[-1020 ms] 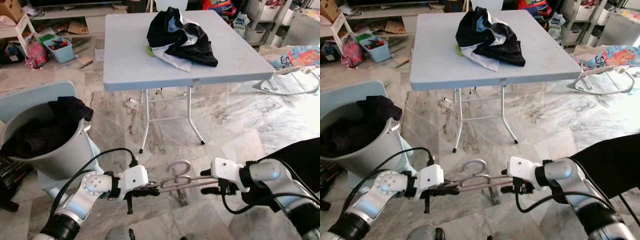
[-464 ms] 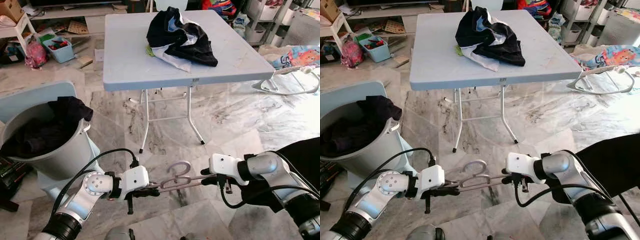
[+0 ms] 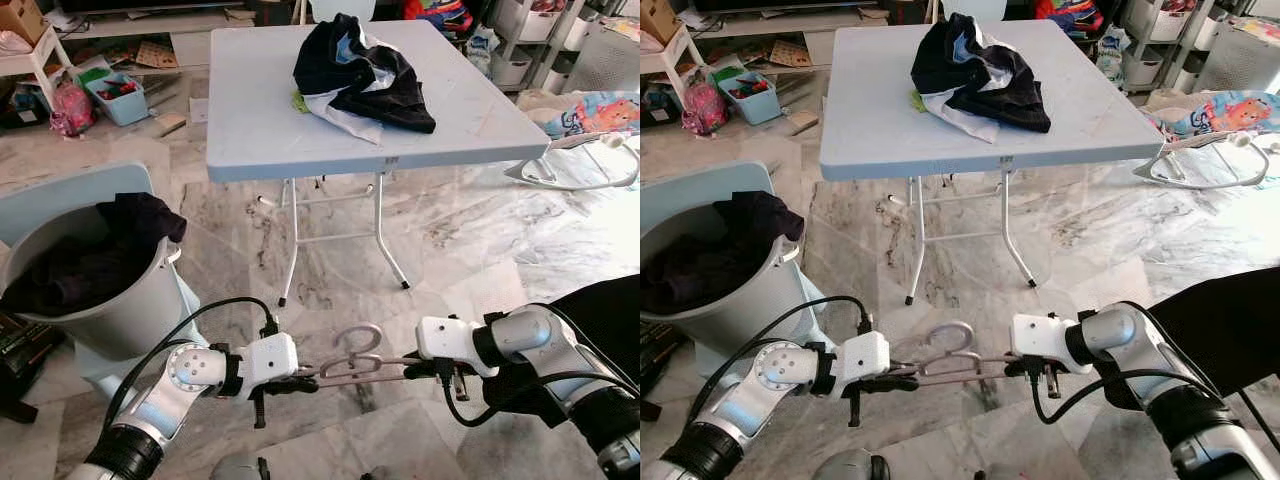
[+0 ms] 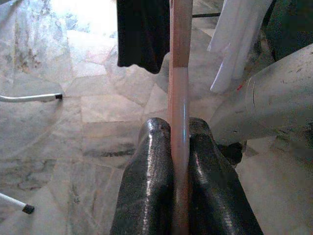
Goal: Hang hanger
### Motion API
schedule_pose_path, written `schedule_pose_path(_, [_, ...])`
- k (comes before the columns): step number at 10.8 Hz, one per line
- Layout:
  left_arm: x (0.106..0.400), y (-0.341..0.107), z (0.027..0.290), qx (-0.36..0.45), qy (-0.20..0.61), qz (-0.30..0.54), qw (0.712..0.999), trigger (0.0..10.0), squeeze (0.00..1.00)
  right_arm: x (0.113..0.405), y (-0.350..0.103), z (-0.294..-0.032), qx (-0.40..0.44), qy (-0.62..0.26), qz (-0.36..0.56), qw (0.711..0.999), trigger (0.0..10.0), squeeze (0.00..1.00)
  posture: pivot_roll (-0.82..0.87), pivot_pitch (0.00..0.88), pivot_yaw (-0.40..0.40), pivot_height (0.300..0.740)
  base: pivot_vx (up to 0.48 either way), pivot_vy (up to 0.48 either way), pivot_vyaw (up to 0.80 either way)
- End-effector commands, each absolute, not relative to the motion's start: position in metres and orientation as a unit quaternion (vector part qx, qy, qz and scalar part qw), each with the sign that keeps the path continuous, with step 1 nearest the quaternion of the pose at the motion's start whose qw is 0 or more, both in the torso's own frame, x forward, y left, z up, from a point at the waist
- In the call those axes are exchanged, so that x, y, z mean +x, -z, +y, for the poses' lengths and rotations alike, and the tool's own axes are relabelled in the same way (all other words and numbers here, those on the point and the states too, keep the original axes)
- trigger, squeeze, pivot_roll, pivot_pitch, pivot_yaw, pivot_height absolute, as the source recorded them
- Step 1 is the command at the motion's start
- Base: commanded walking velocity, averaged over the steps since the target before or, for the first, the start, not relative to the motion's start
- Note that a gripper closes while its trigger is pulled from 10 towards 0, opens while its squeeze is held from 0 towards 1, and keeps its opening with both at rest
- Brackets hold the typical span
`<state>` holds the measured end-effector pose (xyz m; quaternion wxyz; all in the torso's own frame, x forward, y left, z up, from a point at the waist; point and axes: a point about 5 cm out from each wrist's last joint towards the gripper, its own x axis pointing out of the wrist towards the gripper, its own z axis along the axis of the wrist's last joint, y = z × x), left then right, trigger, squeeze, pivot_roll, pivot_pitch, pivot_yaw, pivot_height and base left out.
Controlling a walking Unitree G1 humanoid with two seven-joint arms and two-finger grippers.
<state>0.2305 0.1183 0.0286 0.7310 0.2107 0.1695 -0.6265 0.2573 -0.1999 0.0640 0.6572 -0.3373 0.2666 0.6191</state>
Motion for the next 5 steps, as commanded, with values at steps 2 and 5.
schedule_pose_path(2, [0.233, -0.031, 0.113, 0.184, 0.626, 0.171, 0.738, 10.0, 1.00, 0.260, -0.068, -0.202, -0.341, -0.614, 0.263, 0.662, 0.0, 0.00, -0.10, 0.000, -0.023, 0.740, 0.000, 0.000, 0.00])
schedule_pose_path(5, [0.248, -0.039, 0.115, 0.255, 0.587, 0.102, 0.762, 10.0, 1.00, 0.266, -0.064, -0.202, -0.365, -0.593, 0.251, 0.672, 0.0, 0.00, -0.10, 0.000, -0.028, 0.740, 0.000, 0.000, 0.00])
